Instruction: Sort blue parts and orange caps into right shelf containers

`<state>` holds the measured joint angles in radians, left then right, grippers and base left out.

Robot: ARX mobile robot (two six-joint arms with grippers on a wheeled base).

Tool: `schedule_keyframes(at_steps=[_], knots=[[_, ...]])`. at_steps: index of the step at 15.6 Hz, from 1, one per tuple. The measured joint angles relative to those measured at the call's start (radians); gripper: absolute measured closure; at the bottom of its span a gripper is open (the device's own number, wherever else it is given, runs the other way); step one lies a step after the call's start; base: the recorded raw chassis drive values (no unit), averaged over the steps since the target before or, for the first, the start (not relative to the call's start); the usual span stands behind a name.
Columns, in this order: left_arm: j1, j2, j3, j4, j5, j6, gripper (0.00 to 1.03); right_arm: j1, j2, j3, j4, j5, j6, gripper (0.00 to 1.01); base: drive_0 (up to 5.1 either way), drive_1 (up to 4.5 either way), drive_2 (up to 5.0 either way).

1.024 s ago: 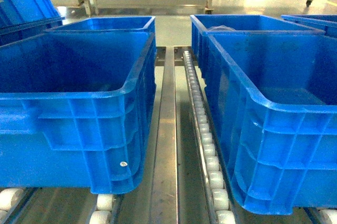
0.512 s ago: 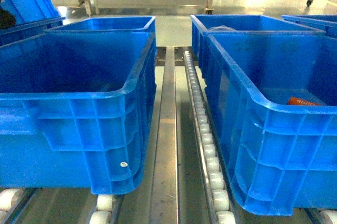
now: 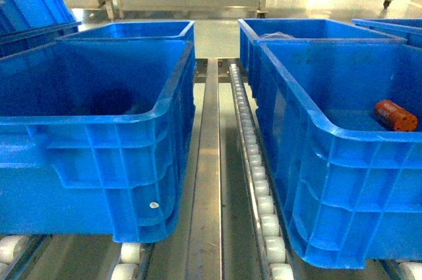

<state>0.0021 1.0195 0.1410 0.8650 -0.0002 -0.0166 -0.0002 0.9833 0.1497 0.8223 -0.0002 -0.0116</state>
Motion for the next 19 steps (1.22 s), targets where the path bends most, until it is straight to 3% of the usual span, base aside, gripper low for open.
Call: schedule_keyframes(at_steps=[2,3,4,5,13,19], knots=[[0.000,-0.102,-0.045,-0.059,0.000,0.000,1.01,0.000,-0.095,-0.045,-0.051,0.000,0.000,0.99,0.0,0.00,0.0],[0.000,-0.107,-0.081,0.010,0.000,0.000,1.01,0.000,-0.144,-0.063,-0.081,0.000,0.000,0.99,0.0,0.00,0.0],[0.000,-0.133,-0.101,-0.037,0.000,0.000,1.01,0.000,-0.182,-0.076,-0.105,0.000,0.000,0.99,0.0,0.00,0.0],[0.000,-0.174,-0.121,-0.086,0.000,0.000,1.01,0.000,-0.192,-0.107,-0.052,0.000,0.000,0.99,0.0,0.00,0.0],[0.000,-0.603,-0.130,-0.452,0.000,0.000,1.01,0.000,-0.575,-0.137,-0.417,0.000,0.001,0.99,0.0,0.00,0.0],[0.000,-0.754,-0.130,-0.599,0.000,0.000,1.01,0.000,-0.722,-0.137,-0.560,0.000,0.001,0.99,0.0,0.00,0.0]])
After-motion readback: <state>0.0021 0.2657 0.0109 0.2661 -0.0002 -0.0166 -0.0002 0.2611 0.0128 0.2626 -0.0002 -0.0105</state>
